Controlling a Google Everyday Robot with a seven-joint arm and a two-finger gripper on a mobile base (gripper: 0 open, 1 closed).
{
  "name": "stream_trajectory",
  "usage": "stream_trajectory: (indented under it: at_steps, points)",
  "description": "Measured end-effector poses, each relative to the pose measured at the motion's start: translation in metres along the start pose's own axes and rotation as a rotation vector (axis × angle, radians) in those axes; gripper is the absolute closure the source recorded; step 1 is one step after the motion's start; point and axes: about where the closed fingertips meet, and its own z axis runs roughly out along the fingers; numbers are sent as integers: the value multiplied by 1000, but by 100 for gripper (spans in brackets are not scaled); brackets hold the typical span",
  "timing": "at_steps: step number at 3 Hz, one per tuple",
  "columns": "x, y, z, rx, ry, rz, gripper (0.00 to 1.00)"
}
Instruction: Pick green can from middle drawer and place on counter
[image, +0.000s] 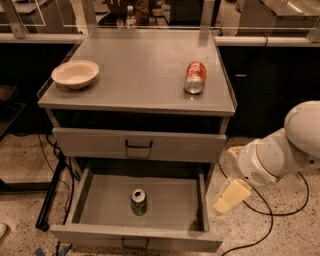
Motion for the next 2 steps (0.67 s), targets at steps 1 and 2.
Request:
stream_trajectory:
  at_steps: [1,2]
  points:
    - [0,0,0,0,0,0,0]
    - [5,3,30,-11,-13,9,0]
